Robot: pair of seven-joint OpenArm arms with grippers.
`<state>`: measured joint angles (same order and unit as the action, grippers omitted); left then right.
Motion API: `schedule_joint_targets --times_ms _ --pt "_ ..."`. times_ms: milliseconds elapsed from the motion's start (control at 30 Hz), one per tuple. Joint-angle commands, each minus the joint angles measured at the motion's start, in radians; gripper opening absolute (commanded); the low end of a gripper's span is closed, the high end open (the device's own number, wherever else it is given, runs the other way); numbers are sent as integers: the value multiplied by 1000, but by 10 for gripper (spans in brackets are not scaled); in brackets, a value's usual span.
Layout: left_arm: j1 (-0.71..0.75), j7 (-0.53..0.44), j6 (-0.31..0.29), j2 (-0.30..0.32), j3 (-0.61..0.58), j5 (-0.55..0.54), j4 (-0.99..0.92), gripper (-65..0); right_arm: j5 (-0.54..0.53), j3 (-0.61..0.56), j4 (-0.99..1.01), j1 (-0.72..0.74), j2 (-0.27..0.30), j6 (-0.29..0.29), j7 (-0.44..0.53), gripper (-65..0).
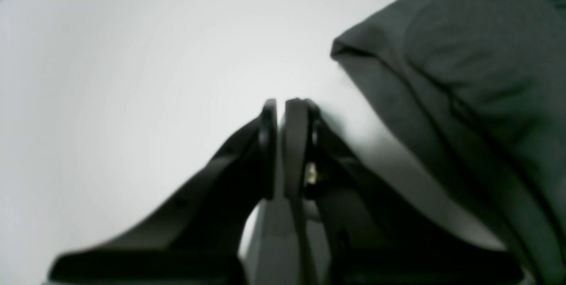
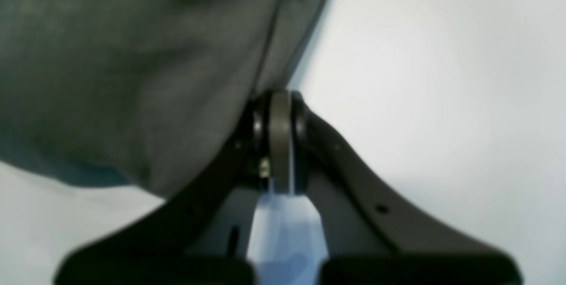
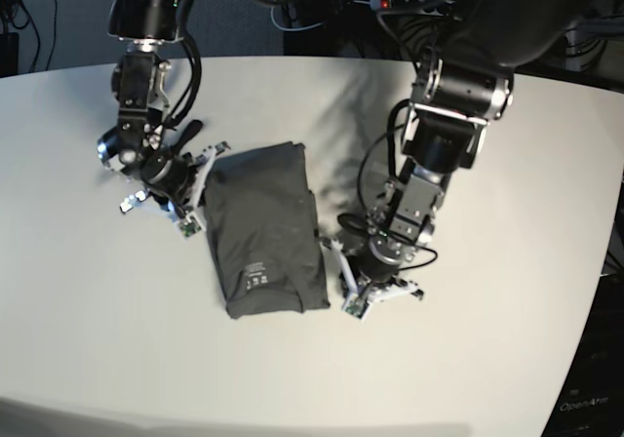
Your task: Fold the T-shirt properly
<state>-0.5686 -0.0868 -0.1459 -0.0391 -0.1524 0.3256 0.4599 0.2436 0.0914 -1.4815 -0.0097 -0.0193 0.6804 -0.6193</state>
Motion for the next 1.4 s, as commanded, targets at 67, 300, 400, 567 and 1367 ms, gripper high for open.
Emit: schedule_joint_targets --times_ms 67,300,400,567,1367 --pt "-75 -29 24 -20 -32 -7 -36 -613 18 0 0 -31 -14 18 -44 -644" --pt "-95 -29 36 -57 -42 -4 -36 -611 17 -5 -104 -109 -55 18 -44 -644" --pt "-95 -29 35 -74 -42 -4 -33 -611 17 -23 -169 -148 -69 18 -44 -644" --pt "-95 -29 33 -91 -42 -4 -31 -611 17 -58 -227 -181 -77 18 -44 -644" --pt "212 -23 30 51 116 -10 432 -613 23 63 -202 -88 104 18 -41 -644"
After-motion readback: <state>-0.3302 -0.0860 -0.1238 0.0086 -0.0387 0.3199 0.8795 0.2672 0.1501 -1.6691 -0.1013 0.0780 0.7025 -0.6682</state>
